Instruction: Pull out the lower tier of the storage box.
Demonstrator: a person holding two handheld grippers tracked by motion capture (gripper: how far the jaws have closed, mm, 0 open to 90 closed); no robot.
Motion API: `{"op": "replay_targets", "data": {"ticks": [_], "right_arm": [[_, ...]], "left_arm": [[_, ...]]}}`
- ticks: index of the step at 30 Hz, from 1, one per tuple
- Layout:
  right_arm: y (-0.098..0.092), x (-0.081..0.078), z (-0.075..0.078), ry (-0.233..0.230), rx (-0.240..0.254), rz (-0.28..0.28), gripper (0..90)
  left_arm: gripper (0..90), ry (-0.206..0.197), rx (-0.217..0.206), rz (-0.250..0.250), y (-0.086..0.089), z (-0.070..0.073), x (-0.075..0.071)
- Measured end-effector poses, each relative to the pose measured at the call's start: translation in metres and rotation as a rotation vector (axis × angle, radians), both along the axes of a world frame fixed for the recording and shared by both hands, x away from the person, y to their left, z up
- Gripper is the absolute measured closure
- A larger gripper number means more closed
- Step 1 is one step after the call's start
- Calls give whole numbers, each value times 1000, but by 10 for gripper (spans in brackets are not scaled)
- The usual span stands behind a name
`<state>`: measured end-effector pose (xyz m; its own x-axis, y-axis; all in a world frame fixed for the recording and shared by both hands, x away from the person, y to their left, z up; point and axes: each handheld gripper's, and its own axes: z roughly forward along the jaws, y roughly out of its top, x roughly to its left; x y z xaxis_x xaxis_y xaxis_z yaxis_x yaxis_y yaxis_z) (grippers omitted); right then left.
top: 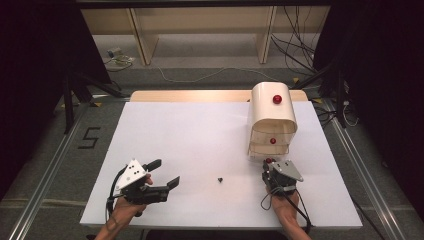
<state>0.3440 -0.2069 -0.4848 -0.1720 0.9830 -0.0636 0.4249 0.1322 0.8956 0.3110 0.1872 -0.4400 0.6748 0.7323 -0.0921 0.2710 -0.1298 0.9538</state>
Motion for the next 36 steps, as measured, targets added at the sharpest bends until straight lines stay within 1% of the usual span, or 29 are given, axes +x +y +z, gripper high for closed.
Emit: {"op": "replay_targets", "data": {"ticks": [3, 7, 11, 12, 15, 17, 22, 24, 29, 33, 36], "right_arm": [[-2, -1, 4, -2, 10, 19, 624], [-5, -4, 10, 1, 34, 61, 558], [-7, -8, 17, 6, 25, 113, 489], [-7, -10, 20, 0, 20, 125, 478], [-6, -13, 24, 9, -11, 178, 440], [-6, -13, 25, 8, -39, 203, 419], [-7, -13, 30, 7, -92, 240, 387], [-8, -13, 33, 19, -97, 261, 364], [-10, -12, 37, 12, -128, 294, 352], [-11, -11, 42, 18, -153, 315, 335], [-13, -10, 46, 12, -167, 337, 343]], "left_arm": [[140, 0, 0, 0, 0, 0, 0], [140, 0, 1, 0, 0, 0, 0], [140, -1, 2, -1, 0, 0, 0], [141, -1, 3, -1, 0, 0, 0], [140, -1, 4, -2, 0, 0, 0], [140, -2, 4, -4, -1, 0, 0], [140, -2, 3, -3, 0, 0, 0], [140, -3, 3, -3, 0, 0, 0], [140, -2, 7, -7, 0, 0, 0], [140, -1, 6, -10, -1, 0, 0], [140, -1, 8, -9, -1, 0, 0]]}}
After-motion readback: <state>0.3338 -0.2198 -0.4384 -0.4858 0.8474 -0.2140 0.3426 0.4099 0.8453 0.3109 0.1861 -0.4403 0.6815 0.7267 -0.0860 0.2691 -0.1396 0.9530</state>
